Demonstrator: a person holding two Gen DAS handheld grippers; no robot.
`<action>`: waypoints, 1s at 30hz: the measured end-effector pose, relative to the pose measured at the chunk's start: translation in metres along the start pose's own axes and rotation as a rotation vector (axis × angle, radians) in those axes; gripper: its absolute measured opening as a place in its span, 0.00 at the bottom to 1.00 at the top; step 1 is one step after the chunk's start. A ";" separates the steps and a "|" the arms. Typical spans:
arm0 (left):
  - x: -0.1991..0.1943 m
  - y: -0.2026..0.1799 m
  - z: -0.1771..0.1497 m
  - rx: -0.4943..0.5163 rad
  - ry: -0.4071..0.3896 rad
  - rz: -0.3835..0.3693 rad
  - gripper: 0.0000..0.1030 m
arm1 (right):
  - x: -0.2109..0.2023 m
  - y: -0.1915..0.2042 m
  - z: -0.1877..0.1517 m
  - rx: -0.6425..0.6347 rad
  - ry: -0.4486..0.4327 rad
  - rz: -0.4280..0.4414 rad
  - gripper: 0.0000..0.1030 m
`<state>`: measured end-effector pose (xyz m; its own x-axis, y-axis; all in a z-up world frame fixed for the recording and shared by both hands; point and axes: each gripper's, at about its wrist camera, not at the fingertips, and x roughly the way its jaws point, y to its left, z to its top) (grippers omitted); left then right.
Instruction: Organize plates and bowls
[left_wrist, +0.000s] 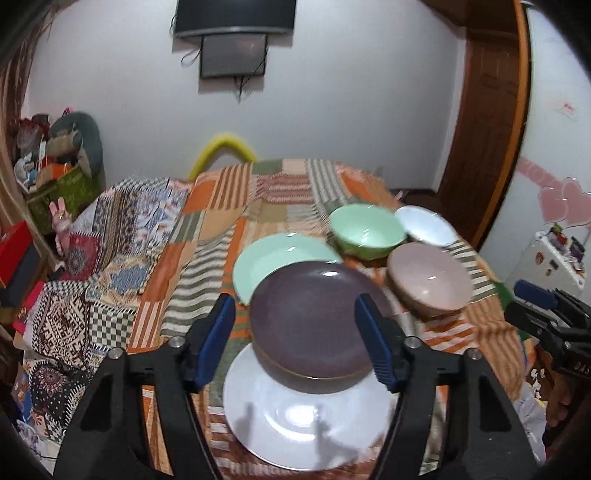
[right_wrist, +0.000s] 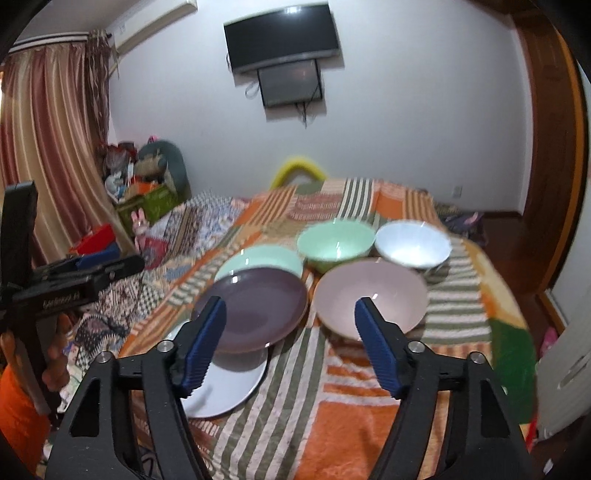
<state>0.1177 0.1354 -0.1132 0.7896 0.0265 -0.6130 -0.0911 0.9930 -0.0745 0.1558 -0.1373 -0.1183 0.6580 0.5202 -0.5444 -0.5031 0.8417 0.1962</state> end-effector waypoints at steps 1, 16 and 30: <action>0.010 0.007 -0.001 -0.007 0.018 0.006 0.60 | 0.007 -0.001 -0.001 0.007 0.020 0.004 0.60; 0.133 0.060 -0.013 -0.110 0.221 -0.017 0.32 | 0.092 -0.010 -0.015 0.080 0.241 0.030 0.35; 0.173 0.070 -0.018 -0.111 0.286 -0.096 0.20 | 0.133 -0.010 -0.016 0.124 0.298 0.027 0.22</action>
<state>0.2376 0.2073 -0.2386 0.5966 -0.1160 -0.7941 -0.1023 0.9704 -0.2187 0.2390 -0.0787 -0.2059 0.4426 0.4930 -0.7491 -0.4340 0.8487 0.3021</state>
